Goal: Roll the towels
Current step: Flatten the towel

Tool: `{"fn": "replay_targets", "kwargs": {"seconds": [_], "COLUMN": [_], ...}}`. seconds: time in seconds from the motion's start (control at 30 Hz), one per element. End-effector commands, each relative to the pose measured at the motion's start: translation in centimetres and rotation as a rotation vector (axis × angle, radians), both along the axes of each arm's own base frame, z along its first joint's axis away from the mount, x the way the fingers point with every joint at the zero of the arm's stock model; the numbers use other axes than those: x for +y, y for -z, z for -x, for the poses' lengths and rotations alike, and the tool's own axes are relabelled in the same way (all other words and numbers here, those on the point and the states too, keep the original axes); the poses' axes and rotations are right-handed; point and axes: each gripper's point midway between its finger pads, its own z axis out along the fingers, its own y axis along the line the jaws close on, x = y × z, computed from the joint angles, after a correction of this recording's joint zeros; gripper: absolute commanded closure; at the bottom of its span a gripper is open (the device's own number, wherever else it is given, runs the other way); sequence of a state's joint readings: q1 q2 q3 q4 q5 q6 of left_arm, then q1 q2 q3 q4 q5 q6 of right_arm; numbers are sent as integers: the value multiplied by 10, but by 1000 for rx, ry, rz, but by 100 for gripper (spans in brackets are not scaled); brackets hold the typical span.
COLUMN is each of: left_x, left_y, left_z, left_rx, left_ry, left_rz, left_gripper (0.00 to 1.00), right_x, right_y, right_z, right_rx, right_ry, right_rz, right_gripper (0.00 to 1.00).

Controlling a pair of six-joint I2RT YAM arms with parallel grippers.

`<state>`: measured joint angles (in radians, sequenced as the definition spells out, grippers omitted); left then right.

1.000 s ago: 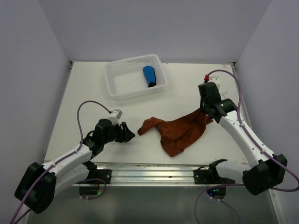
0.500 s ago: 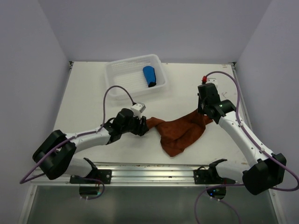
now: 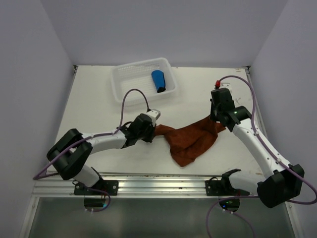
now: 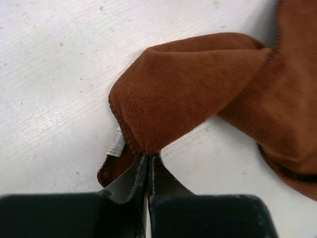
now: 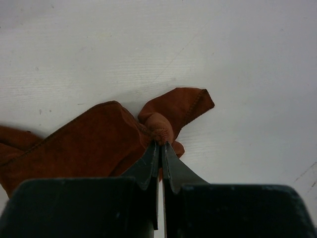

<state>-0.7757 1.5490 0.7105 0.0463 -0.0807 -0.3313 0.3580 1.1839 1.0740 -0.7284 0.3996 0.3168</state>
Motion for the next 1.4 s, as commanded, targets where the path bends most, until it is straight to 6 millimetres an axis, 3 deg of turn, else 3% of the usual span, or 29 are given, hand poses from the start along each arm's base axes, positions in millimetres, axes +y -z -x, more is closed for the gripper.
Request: {"fn": "replay_targets", "kwargs": {"seconds": [0.0, 0.07, 0.13, 0.2, 0.3, 0.47, 0.67, 0.87, 0.9, 1.03, 1.23, 1.3, 1.37], "left_x": [-25, -27, -17, 3, 25, 43, 65, 82, 85, 89, 83, 87, 94], "left_y": [-84, -115, -150, -170, -176, -169, -158, -132, -121, -94, -86, -73, -58], "left_z": [9, 18, 28, 28, 35, 48, 52, 62, 65, 72, 61, 52, 43], "left_rx": [-88, -108, -120, -101, -35, 49, 42, 90, 108, 158, 184, 180, 178], "left_ry": [85, 102, 82, -11, -53, -83, -168, -248, -260, -289, -332, -372, -426], "left_rz": [219, 309, 368, 418, 497, 568, 498, 438, 421, 395, 417, 389, 334], "left_gripper": [100, 100, 100, 100, 100, 100, 100, 100, 100, 100, 100, 91, 89], "right_x": [-4, -9, -20, -31, -37, -53, -85, -115, -129, -146, -169, -172, -174], "right_y": [-38, -44, -51, -53, -51, -53, -62, -57, -57, -57, -70, -70, -66], "right_z": [-2, -1, -1, -2, -4, -12, -25, -27, -25, -27, -22, -22, -23], "right_rx": [-89, -98, -112, -117, -112, -116, -128, -108, -105, -105, -158, -161, -148], "right_ry": [14, 30, 67, 109, 139, 211, 315, 408, 452, 507, 606, 618, 621], "right_rz": [-39, -37, -30, -33, -78, -64, -54, 10, 25, 97, 184, 191, 196], "right_gripper": [100, 100, 100, 100, 100, 100, 100, 100, 100, 100, 100, 100, 100]}}
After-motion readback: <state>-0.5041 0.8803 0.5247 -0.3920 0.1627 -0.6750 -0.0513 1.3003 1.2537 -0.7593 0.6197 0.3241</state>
